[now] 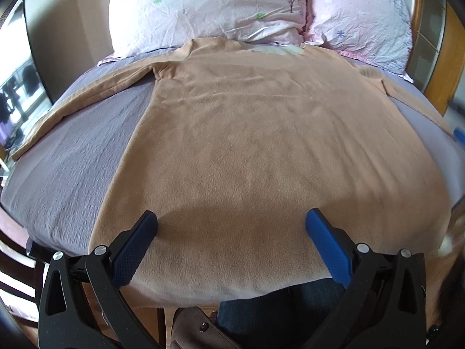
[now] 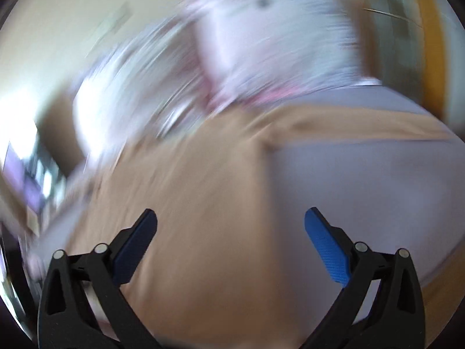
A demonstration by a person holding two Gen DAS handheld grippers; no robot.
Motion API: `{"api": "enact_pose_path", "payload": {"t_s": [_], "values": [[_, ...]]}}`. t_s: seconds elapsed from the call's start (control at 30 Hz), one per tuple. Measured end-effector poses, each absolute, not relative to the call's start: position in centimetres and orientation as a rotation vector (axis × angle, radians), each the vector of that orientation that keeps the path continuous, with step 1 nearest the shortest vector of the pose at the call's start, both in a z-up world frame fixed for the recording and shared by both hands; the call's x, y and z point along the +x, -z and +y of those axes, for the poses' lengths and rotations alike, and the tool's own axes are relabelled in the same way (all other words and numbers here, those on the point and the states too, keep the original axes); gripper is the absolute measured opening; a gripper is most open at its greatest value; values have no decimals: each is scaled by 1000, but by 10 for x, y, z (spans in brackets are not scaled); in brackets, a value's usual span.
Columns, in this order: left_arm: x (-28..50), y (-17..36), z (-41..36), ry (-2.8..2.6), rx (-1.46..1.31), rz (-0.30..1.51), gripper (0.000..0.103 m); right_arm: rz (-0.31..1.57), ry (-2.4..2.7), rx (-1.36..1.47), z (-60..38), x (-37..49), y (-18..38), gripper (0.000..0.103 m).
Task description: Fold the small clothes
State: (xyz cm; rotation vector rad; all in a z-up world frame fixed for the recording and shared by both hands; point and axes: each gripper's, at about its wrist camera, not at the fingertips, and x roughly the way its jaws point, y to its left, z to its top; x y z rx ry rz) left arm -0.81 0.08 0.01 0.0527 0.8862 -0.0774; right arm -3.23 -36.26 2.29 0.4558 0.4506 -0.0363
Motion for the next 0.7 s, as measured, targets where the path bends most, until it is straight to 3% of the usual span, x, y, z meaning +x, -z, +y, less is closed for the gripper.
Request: {"api": "enact_pose_path", "payload": {"t_s": [0.1, 0.3, 0.53, 0.57, 0.6, 0.63, 0.7], "values": [[-3, -10, 15, 220, -67, 861, 102, 480, 261, 687, -466, -11, -24, 49], [9, -37, 47, 361, -250, 699, 102, 576, 481, 1024, -586, 24, 17, 43], [37, -55, 100, 263, -336, 618, 102, 529, 528, 1148, -609, 34, 40, 35], [40, -55, 109, 247, -359, 611, 102, 521, 534, 1143, -611, 36, 41, 28], [45, -55, 120, 224, -384, 603, 102, 525, 544, 1135, -618, 39, 43, 10], [47, -55, 132, 191, -411, 588, 102, 538, 541, 1137, -626, 48, 45, 5], [49, -57, 162, 92, -458, 536, 102, 519, 528, 1098, -623, 52, 31, 4]]}}
